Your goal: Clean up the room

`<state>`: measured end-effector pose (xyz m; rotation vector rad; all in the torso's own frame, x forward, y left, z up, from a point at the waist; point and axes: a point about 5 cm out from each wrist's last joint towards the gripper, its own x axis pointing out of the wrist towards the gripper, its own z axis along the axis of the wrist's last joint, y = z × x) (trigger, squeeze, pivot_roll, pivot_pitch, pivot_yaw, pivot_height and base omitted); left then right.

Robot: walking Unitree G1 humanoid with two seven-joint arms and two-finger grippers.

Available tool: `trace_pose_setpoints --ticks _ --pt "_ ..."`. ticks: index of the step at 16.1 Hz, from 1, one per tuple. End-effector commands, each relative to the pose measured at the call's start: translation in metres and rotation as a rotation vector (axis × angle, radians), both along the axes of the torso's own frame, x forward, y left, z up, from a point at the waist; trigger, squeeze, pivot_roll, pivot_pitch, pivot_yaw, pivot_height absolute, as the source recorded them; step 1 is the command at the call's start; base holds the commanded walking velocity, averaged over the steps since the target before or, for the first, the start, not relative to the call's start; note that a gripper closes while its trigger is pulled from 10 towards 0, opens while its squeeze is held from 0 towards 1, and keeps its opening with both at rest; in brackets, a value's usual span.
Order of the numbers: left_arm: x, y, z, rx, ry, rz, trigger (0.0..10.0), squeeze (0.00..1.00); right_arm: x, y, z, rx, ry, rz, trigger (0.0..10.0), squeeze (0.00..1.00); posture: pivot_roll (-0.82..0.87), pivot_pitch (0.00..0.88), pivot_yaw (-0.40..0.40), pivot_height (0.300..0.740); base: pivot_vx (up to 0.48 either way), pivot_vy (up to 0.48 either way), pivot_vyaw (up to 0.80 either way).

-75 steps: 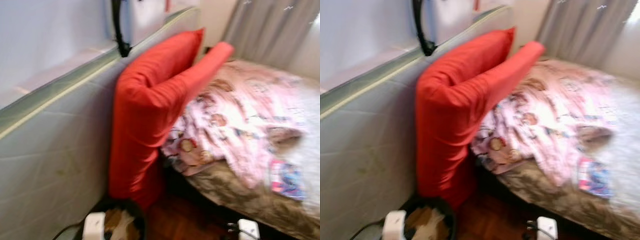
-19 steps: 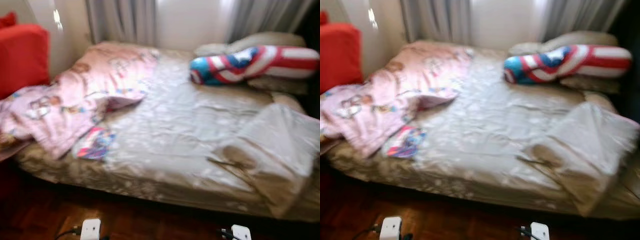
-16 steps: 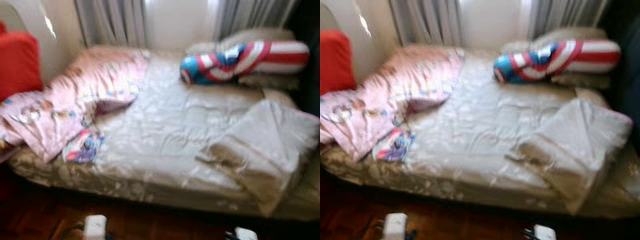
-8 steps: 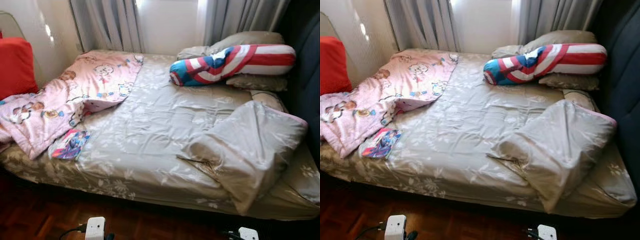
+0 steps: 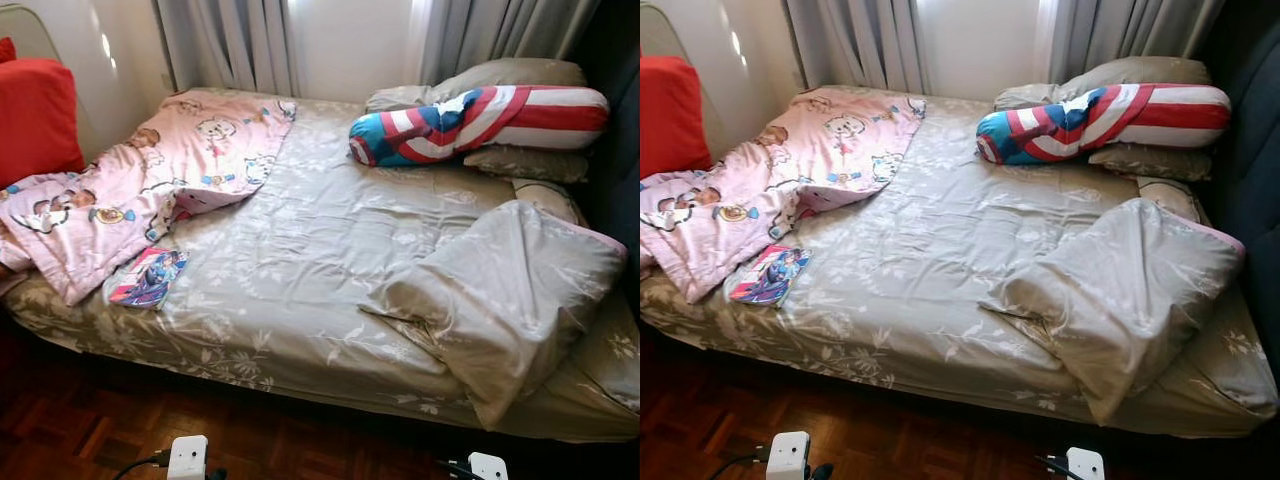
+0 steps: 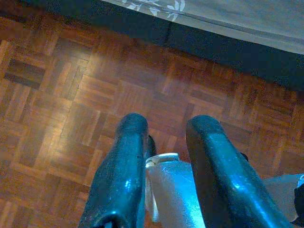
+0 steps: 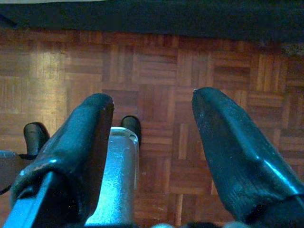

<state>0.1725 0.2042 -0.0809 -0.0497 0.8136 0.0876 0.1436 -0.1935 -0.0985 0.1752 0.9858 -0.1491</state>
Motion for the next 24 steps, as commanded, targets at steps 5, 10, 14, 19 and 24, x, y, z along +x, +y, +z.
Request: trace_pose_setpoints --ticks 5,10,14,19,24 --pt "-0.0015 0.0003 -0.0009 -0.003 0.007 0.022 10.0 0.0 0.0014 -0.0025 0.0006 -0.004 0.007 -0.002 10.0 0.0 0.04 0.061 -0.051 0.74 0.0 0.0 -0.74" --pt "-0.001 -0.0008 -0.0007 -0.002 0.003 0.022 10.0 0.0 0.0016 -0.0028 0.0006 -0.004 0.011 0.002 10.0 0.0 0.04 0.064 -0.052 0.74 0.0 0.0 -0.74" --pt "-0.0004 -0.0001 -0.0003 0.02 0.003 0.01 10.0 0.0 0.0018 -0.0028 0.0006 -0.003 0.012 0.006 10.0 0.0 0.04 0.065 -0.052 0.74 0.0 -0.184 -0.74" --pt "-0.0011 -0.0013 -0.0011 0.014 0.01 0.015 10.0 0.0 0.002 -0.0026 0.0007 -0.003 0.012 0.01 10.0 0.0 0.04 0.068 -0.053 0.74 0.0 -0.058 -0.74" --pt "-0.0025 -0.0005 -0.0015 0.018 0.012 0.02 10.0 0.0 0.0021 -0.0028 0.0008 -0.003 0.01 0.009 10.0 0.0 0.04 0.069 -0.054 0.74 0.0 0.0 -0.59"
